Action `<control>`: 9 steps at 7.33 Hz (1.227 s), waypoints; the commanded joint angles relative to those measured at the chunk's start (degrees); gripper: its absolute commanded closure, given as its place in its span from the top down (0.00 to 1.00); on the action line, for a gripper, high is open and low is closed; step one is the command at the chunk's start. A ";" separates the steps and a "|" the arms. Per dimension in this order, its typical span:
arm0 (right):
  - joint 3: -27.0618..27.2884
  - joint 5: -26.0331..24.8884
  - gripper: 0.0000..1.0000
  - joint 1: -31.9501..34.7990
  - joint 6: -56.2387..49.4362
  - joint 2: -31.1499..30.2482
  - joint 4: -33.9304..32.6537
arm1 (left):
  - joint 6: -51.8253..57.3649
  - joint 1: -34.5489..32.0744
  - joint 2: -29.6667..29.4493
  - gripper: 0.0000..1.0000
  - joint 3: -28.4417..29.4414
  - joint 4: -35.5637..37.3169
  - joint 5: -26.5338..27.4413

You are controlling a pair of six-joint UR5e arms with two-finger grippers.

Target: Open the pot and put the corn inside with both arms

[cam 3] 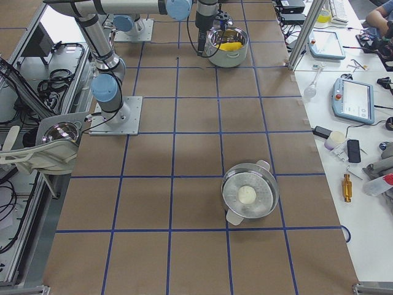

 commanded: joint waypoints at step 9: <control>-0.09 -2.80 1.00 0.00 0.57 0.26 -0.93 | 0.00 0.00 0.00 1.00 -0.03 0.17 -0.04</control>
